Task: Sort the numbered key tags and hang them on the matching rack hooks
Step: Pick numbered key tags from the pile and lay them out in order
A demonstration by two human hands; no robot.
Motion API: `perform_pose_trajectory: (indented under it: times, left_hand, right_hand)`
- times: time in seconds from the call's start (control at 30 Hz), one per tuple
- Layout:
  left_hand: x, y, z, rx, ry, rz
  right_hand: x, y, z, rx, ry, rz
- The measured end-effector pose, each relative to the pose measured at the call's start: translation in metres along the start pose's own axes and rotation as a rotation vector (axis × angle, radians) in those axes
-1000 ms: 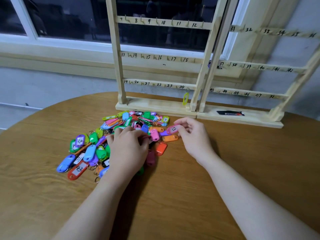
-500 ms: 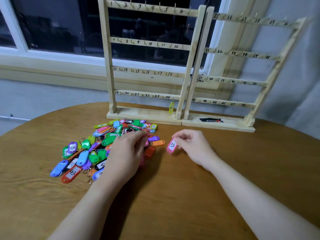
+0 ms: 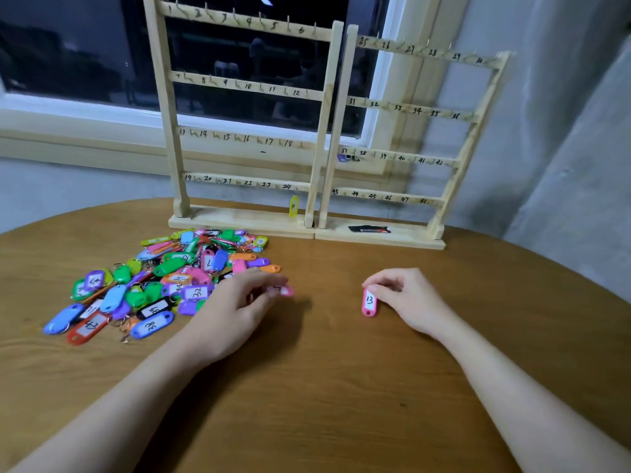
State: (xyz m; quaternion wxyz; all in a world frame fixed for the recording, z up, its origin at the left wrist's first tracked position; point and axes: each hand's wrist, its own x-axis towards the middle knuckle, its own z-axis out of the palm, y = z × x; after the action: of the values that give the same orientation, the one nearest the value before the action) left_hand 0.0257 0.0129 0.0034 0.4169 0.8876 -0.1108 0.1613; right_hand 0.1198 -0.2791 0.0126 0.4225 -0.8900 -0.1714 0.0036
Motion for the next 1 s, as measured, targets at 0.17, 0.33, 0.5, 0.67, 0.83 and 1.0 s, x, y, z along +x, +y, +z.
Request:
perform_pose_trajectory:
  times: [0.17,0.33,0.5,0.67,0.83,1.0]
  left_hand:
    - [-0.002,0.001,0.008,-0.131,-0.096,-0.031]
    - [-0.001,-0.001,0.008,-0.235,-0.112,-0.099]
    - [0.003,0.005,0.009,-0.158,-0.114,-0.110]
    - [0.014,0.019,0.021,-0.135,-0.157,-0.182]
    - [0.034,0.040,0.038,-0.001,-0.256,-0.116]
    - [0.058,0.066,0.059,0.088,-0.343,-0.024]
  right_hand:
    - [-0.002,0.002,0.018,0.004,-0.015,-0.054]
    - [0.004,0.008,0.018,-0.085,-0.019,-0.116]
    - [0.012,0.015,0.016,-0.123,-0.030,-0.141]
    - [0.015,0.020,0.015,-0.076,-0.006,-0.145]
    - [0.017,0.030,-0.006,0.028,0.133,-0.137]
    - [0.014,0.048,-0.043,-0.076,0.227,-0.068]
